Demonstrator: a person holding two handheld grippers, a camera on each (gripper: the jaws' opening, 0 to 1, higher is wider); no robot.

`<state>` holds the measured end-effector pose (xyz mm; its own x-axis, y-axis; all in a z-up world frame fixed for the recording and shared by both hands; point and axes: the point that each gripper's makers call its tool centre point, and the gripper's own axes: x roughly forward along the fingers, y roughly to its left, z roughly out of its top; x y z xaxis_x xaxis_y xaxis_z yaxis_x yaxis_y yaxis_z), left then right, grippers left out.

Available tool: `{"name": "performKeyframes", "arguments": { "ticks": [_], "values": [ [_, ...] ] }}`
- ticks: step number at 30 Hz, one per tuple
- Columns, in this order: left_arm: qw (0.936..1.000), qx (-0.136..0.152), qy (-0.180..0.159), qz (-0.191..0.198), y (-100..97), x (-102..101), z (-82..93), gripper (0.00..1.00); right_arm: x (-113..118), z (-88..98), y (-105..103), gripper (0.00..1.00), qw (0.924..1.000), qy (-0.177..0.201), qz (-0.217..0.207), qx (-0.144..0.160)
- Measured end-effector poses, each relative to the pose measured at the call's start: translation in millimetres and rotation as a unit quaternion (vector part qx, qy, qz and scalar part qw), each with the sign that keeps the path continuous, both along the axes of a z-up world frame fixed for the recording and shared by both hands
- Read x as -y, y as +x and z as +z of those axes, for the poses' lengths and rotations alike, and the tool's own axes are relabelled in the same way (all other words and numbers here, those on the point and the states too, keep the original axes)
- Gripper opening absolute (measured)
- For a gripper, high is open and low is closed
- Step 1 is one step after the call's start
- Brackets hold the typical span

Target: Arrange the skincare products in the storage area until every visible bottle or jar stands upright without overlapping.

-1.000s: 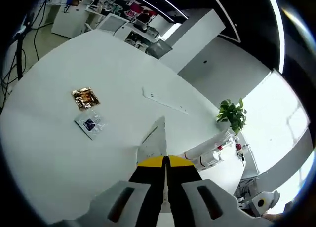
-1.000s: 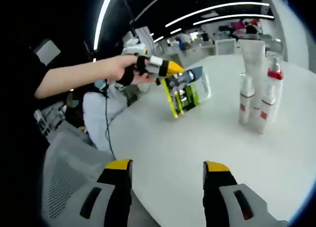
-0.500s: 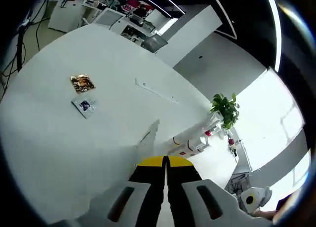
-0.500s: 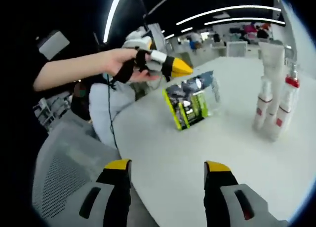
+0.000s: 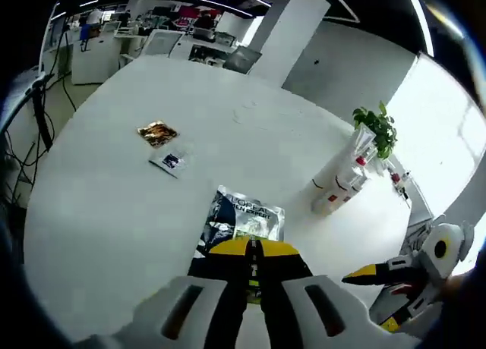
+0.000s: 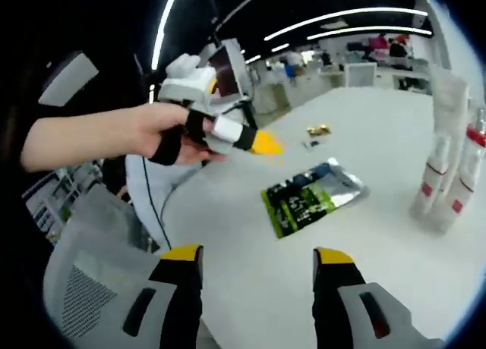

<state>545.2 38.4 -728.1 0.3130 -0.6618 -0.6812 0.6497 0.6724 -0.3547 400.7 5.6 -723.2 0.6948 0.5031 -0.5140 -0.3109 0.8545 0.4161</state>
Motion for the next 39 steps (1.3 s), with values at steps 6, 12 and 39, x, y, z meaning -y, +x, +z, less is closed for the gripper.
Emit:
{"name": "performKeyframes", "arguments": {
  "ticks": [6, 12, 39],
  "values": [
    [0.9949, 0.032, 0.073, -0.062, 13.7, 0, -28.6, 0.19, 15, -12.2, 5, 0.56, 0.9987, 0.032, -0.034, -0.023],
    [0.9928, 0.029, 0.083, -0.081, 26.6, 13, -34.7, 0.19, 21, -14.7, 23, 0.53, 0.9971, 0.051, -0.05, -0.025],
    [0.991, -0.024, 0.084, -0.101, 38.4, 27, -59.0, 0.15, 38, -57.1, 100, 0.27, 0.9855, 0.059, -0.143, -0.07]
  ]
}}
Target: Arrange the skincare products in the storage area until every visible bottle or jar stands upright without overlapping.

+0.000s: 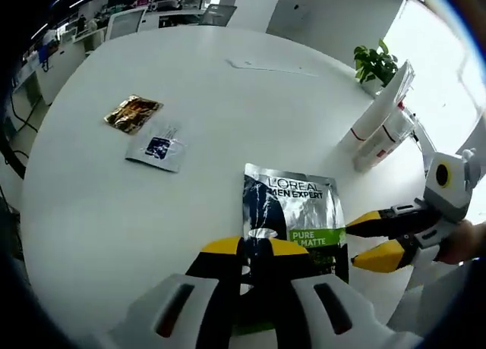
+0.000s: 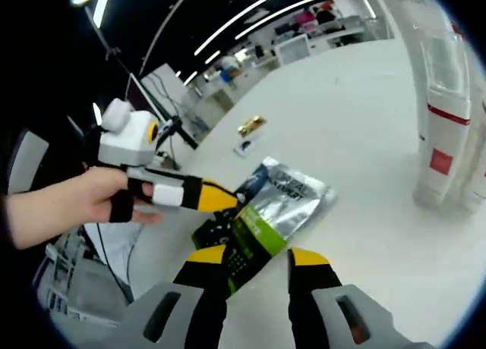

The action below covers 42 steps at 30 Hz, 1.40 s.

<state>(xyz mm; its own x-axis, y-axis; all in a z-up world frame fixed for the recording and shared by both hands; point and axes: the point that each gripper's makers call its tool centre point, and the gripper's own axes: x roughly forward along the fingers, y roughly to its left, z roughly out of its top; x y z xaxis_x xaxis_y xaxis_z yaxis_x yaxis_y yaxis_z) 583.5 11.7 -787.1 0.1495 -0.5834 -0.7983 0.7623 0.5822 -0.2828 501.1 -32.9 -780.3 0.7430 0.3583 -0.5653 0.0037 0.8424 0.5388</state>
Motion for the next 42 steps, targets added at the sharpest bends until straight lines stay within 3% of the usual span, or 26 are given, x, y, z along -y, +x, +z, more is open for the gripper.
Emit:
{"name": "performKeyframes", "arguments": {
  "ticks": [3, 7, 10, 14, 18, 22, 25, 29, 32, 33, 37, 38, 41, 42],
  "values": [
    [1.0, 0.0, -0.001, 0.005, -0.2, 1, -0.1, 0.12, 5, -4.3, 2, 0.17, 0.9998, -0.006, -0.016, -0.005],
    [0.9994, -0.023, -0.003, 0.023, -4.9, -1, -3.0, 0.06, 10, -7.1, 2, 0.09, 0.9992, 0.002, -0.039, -0.013],
    [0.9977, -0.033, -0.021, 0.055, -4.3, 0, -1.5, 0.05, 11, -7.4, 2, 0.07, 0.9988, -0.004, -0.045, -0.017],
    [0.997, -0.031, -0.031, 0.065, -4.2, 0, 1.3, 0.04, 17, -0.4, 1, 0.03, 0.9986, -0.032, -0.041, -0.007],
    [0.9902, -0.049, -0.087, 0.097, -8.9, 11, 16.2, 0.04, 34, 7.7, -2, 0.0, 0.9947, -0.1, -0.024, 0.002],
    [0.9854, -0.065, -0.11, 0.113, -14.1, 21, 18.5, 0.04, 50, 15.8, -1, 0.0, 0.9843, -0.176, -0.009, 0.013],
    [0.9814, -0.074, -0.125, 0.126, -17.8, 28, 20.2, 0.04, 63, 18.0, -1, 0.0, 0.9693, -0.245, 0.015, 0.013],
    [0.9792, -0.084, -0.131, 0.131, -22.7, 38, 18.4, 0.04, 74, 17.7, 0, 0.0, 0.9515, -0.305, 0.036, 0.014],
    [0.978, -0.085, -0.131, 0.138, -23.5, 43, 16.2, 0.04, 82, 17.5, 4, 0.0, 0.9312, -0.358, 0.064, 0.018],
    [0.9777, -0.086, -0.132, 0.139, -23.3, 44, 15.3, 0.04, 86, 16.7, 7, 0.0, 0.9198, -0.384, 0.08, 0.019],
    [0.9745, -0.089, -0.128, 0.161, -17.3, 47, 8.0, 0.04, 92, 14.0, 13, 0.0, 0.8928, -0.436, 0.11, 0.021],
    [0.9723, -0.093, -0.129, 0.171, -15.1, 47, 6.8, 0.04, 95, 12.4, 14, 0.0, 0.8763, -0.464, 0.128, 0.019],
    [0.9682, -0.104, -0.138, 0.181, -11.6, 53, 4.5, 0.04, 86, 8.1, 21, 0.0, 0.8658, -0.474, 0.158, 0.033],
    [0.9686, -0.101, -0.137, 0.181, -10.2, 55, 3.5, 0.04, 84, 5.1, 23, 0.0, 0.8583, -0.483, 0.171, 0.033]
  ]
}}
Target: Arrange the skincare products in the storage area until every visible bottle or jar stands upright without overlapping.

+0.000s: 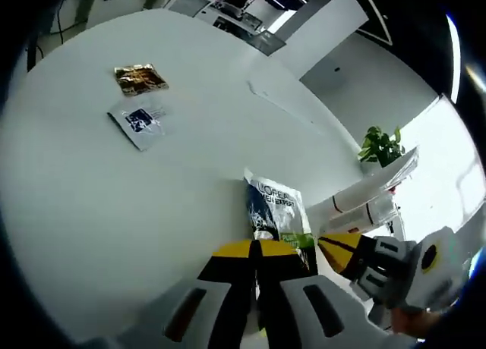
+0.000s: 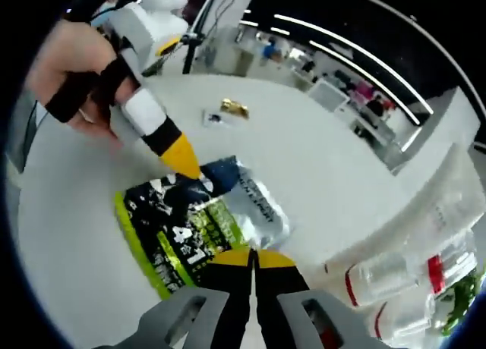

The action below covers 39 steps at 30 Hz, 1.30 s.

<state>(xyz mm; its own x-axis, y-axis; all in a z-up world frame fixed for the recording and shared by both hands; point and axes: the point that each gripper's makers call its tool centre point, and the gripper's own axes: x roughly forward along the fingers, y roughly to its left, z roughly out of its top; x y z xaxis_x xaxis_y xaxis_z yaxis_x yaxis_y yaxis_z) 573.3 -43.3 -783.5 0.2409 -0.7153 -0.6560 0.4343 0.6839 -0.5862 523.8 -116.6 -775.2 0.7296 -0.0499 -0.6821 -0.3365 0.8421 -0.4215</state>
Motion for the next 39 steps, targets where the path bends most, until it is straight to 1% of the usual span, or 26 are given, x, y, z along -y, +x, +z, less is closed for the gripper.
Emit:
{"name": "performKeyframes", "arguments": {
  "ticks": [1, 2, 4, 7, 8, 9, 10, 11, 12, 13, 15, 16, 17, 18, 23, 26, 27, 29, 34, 39],
  "values": [
    [1.0, 0.001, 0.004, 0.004, 1.4, 1, -2.0, 0.04, -1, -1.2, 0, 0.0, 0.9999, -0.009, 0.006, -0.003],
    [1.0, 0.0, 0.006, 0.005, 3.4, 3, -4.6, 0.04, -1, -3.1, 1, 0.0, 0.9999, -0.01, 0.006, -0.003],
    [0.9999, -0.003, 0.007, 0.01, 3.4, 4, -5.9, 0.04, -3, -3.2, 0, 0.0, 1.0, 0.0, 0.004, -0.005],
    [0.9997, -0.004, 0.01, 0.022, 2.2, 5, -7.0, 0.04, -8, 2.7, -4, 0.0, 0.9999, 0.001, 0.013, 0.001],
    [0.9995, -0.005, 0.01, 0.029, 3.3, 4, -7.6, 0.04, -10, 3.8, -6, 0.0, 0.9999, 0.007, 0.014, 0.001],
    [0.999, -0.01, 0.005, 0.042, 3.7, 6, -7.2, 0.04, -14, 5.8, -10, 0.01, 0.9998, 0.012, 0.015, 0.001],
    [0.9985, -0.016, -0.002, 0.052, 2.9, 8, -5.8, 0.04, -18, 6.6, -13, 0.06, 0.9997, 0.02, 0.017, 0.002],
    [0.9981, -0.019, -0.007, 0.057, 2.0, 9, -5.2, 0.04, -24, 6.9, -17, 0.08, 0.9992, 0.032, 0.022, 0.005],
    [0.9978, -0.02, -0.008, 0.063, 0.9, 11, -5.3, 0.04, -25, 4.8, -20, 0.09, 0.9992, 0.03, 0.026, 0.003],
    [0.9977, -0.02, -0.008, 0.065, -0.3, 12, -5.6, 0.04, -27, -1.5, -25, 0.08, 0.9991, 0.022, 0.035, -0.011],
    [0.9973, -0.017, -0.006, 0.07, -3.0, 15, -6.9, 0.04, -23, -13.8, -32, 0.06, 0.9987, 0.019, 0.033, -0.033],
    [0.9975, -0.019, -0.007, 0.068, -4.9, 18, -8.5, 0.04, -20, -17.2, -33, 0.04, 0.9986, 0.022, 0.03, -0.036],
    [0.9977, -0.019, -0.007, 0.065, -6.5, 20, -9.1, 0.04, -18, -16.1, -34, 0.02, 0.9987, 0.034, 0.025, -0.028],
    [0.9978, -0.017, -0.007, 0.064, -6.8, 21, -9.2, 0.04, -16, -16.2, -34, 0.0, 0.9987, 0.035, 0.022, -0.031],
    [0.9982, -0.019, -0.013, 0.055, -8.8, 25, -8.9, 0.04, -8, -14.7, -35, 0.0, 0.9983, 0.048, 0.0, -0.034],
    [0.9986, -0.016, -0.012, 0.05, -8.1, 26, -8.6, 0.04, -14, -17.2, -37, 0.0, 0.9972, 0.065, 0.002, -0.037],
    [0.9986, -0.016, -0.012, 0.049, -8.2, 26, -8.6, 0.04, -16, -17.0, -37, 0.0, 0.9972, 0.066, 0.002, -0.034],
    [0.9986, -0.018, -0.012, 0.048, -7.6, 26, -9.4, 0.04, -17, -17.5, -37, 0.0, 0.9981, 0.054, 0.007, -0.029],
    [0.9991, -0.015, -0.011, 0.038, -6.8, 26, -9.8, 0.04, -16, -17.0, -37, 0.0, 0.9973, 0.068, 0.001, -0.026],
    [0.9992, -0.015, -0.011, 0.034, -6.0, 26, -10.0, 0.05, -16, -16.9, -37, 0.0, 0.9974, 0.068, 0.0, -0.024]
  ]
}}
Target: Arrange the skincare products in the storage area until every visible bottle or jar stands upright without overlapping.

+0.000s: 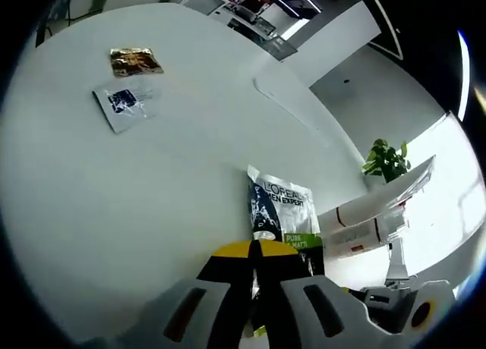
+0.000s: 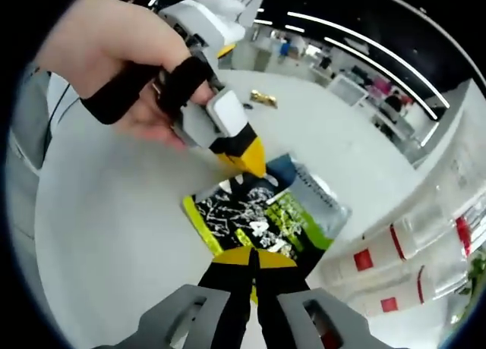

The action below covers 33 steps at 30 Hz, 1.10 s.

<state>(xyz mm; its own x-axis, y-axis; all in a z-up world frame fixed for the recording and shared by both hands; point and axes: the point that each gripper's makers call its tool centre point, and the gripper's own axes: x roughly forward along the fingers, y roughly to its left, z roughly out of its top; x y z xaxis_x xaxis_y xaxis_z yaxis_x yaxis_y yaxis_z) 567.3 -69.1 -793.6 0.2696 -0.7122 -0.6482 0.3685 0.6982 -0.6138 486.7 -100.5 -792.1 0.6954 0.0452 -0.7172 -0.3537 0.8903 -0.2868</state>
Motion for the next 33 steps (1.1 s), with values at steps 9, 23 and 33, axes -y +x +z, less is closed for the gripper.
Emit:
{"name": "performKeyframes", "arguments": {
  "ticks": [9, 23, 33],
  "values": [
    [0.9995, 0.023, 0.01, -0.018, -2.5, -10, 9.8, 0.15, -4, 12.4, 2, 0.3, 0.997, 0.074, -0.019, 0.016],
    [0.9956, 0.076, 0.014, -0.054, -25.2, -37, 43.6, 0.31, -6, 38.6, -37, 0.52, 0.9952, 0.093, -0.009, 0.03],
    [0.9944, 0.088, 0.008, -0.058, -46.6, -67, 56.3, 0.43, 11, 52.0, -77, 0.65, 0.9926, 0.113, -0.033, 0.027]
  ]
}}
